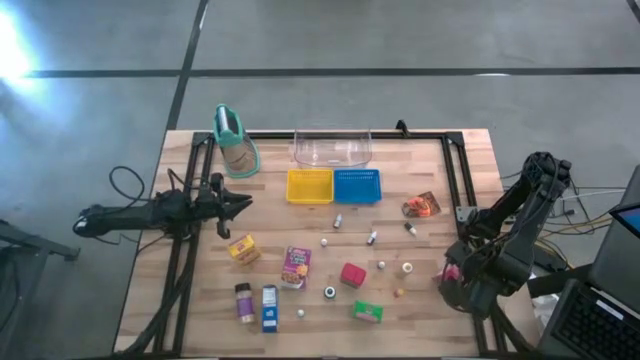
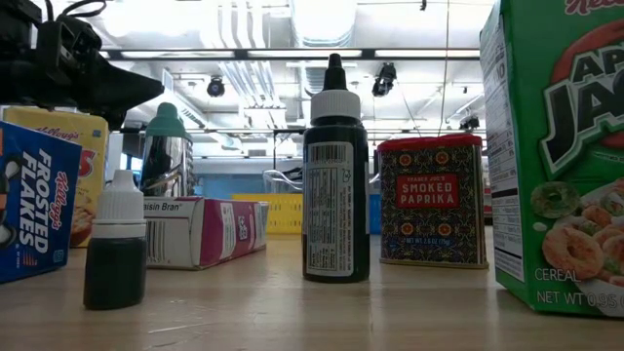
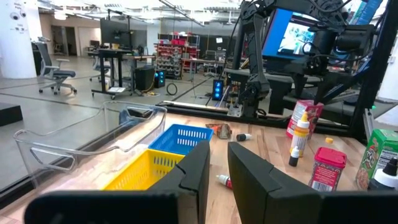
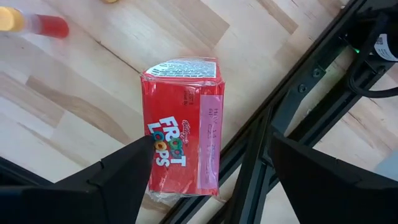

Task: Pick & Place Kitchen Items
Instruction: Put the red cereal box into the transparent bin

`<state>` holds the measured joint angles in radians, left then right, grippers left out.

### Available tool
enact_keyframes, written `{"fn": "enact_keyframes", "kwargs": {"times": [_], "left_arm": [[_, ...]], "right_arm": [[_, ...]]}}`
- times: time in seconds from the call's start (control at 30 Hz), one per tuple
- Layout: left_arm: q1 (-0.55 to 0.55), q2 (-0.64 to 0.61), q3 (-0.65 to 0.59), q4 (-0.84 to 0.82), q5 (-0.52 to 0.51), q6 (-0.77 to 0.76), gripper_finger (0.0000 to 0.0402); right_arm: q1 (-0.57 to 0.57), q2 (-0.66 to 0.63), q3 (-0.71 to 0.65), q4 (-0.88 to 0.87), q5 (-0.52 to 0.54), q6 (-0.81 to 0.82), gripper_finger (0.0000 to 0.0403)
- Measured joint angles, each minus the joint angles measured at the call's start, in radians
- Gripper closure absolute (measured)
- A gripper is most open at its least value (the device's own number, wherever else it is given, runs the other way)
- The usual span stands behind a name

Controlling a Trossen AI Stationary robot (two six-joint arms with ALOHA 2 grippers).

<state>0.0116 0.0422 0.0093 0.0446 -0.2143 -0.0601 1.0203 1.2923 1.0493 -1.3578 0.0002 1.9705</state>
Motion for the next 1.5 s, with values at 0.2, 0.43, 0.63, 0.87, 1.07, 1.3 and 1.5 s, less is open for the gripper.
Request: {"fn": "enact_keyframes", "kwargs": {"times": [0.2,0.43,0.63,0.87,1.07,1.3,1.5], "left_arm": [[0.0,0.0,0.0,0.0,0.0,0.0,0.0337],[0.0,0.0,0.0,0.0,0.0,0.0,0.0337],[0.0,0.0,0.0,0.0,0.0,0.0,0.0337],[0.0,0.0,0.0,0.0,0.0,0.0,0.0337],[0.0,0.0,0.0,0.0,0.0,0.0,0.0337],[0.0,0.0,0.0,0.0,0.0,0.0,0.0337],[0.0,0.0,0.0,0.0,0.0,0.0,0.0337]], "right_arm": [[0.001,-0.004,0.003,-0.007,0.003,-0.011,0.008],[0.001,-0.003,0.013,-0.019,0.011,-0.037,0.0099],[0.0,-0.003,0.013,-0.022,0.025,-0.036,0.0121],[0.0,-0.003,0.01,0.011,0.026,-0.028,0.0124],[0.0,0.002,-0.01,0.018,0.026,-0.032,0.0105],[0.0,0.002,-0.07,0.078,0.026,-0.036,0.0092],[0.0,0.002,-0.115,0.134,0.026,-0.037,0.0106]]}}
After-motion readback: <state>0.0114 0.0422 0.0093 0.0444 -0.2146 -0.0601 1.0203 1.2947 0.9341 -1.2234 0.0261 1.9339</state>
